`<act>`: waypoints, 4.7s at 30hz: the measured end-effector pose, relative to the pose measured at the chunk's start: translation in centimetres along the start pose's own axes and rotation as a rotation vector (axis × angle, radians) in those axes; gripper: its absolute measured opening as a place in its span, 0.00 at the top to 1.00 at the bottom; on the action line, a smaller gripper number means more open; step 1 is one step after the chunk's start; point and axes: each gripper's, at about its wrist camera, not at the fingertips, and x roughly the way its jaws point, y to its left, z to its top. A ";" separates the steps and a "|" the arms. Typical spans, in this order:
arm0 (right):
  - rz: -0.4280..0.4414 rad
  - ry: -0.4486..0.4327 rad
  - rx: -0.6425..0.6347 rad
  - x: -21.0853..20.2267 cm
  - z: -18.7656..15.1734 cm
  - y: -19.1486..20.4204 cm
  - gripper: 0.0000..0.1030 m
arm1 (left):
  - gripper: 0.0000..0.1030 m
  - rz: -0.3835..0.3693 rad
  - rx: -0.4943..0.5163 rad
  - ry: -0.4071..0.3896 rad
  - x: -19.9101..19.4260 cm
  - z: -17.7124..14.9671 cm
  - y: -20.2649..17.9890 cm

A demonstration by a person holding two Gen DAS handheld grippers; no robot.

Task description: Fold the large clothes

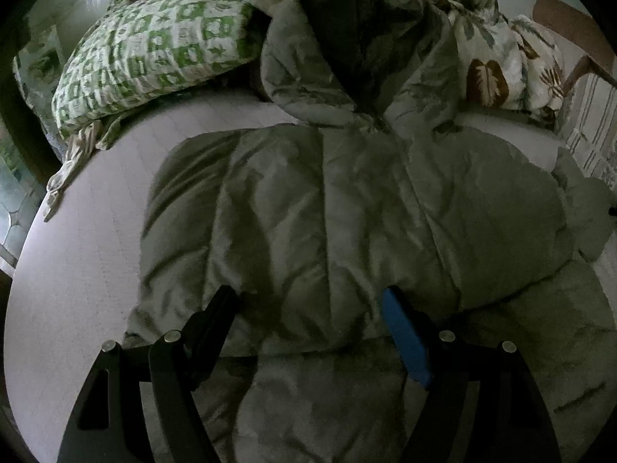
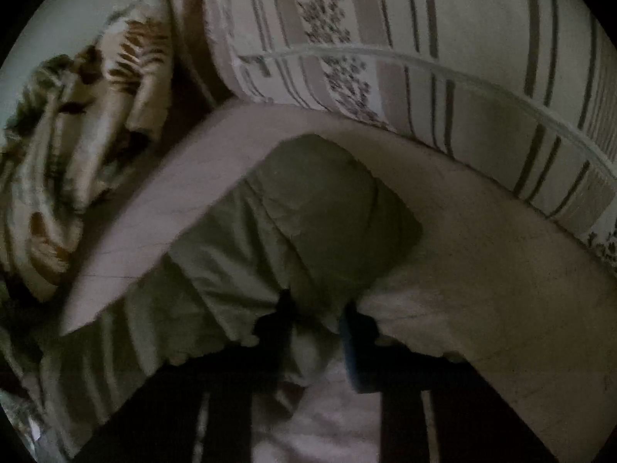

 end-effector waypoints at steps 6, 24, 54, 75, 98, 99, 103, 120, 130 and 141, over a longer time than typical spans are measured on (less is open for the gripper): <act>0.133 -0.087 -0.099 -6.1 -0.8 2.0 0.84 | 0.24 -0.004 -0.026 -0.008 -2.3 -0.6 1.3; 0.357 -0.154 -0.565 -21.6 -11.9 20.4 0.88 | 0.24 -0.024 0.007 -0.032 -8.3 -5.7 4.3; 0.646 0.266 -0.871 -17.1 -39.3 37.0 0.03 | 0.24 -0.086 -0.252 -0.058 -9.9 -8.0 13.0; 0.337 0.158 -0.370 -10.5 -20.5 20.1 0.03 | 0.60 -0.152 -0.196 0.070 0.5 0.5 2.6; 0.257 0.236 -0.582 -7.0 -25.2 25.0 0.03 | 0.72 -0.182 -0.190 0.067 0.1 -1.2 8.2; 0.240 0.237 -0.597 -6.4 -25.8 24.9 0.02 | 0.71 -0.188 -0.191 0.063 0.2 -1.4 8.3; 0.217 0.273 -0.577 -4.7 -26.7 24.5 0.00 | 0.71 -0.171 -0.146 0.059 -0.1 -1.3 7.8; 0.337 0.147 -0.647 -12.9 -19.1 27.7 0.00 | 0.30 -0.106 -0.183 -0.063 -4.8 6.0 9.7; 0.447 0.145 -0.616 -10.0 -14.9 35.5 0.00 | 0.30 -0.071 -0.094 -0.083 -0.3 14.0 6.6; 0.489 0.149 -0.612 -5.6 -11.6 42.8 0.00 | 0.30 -0.038 -0.053 -0.125 5.1 21.1 4.3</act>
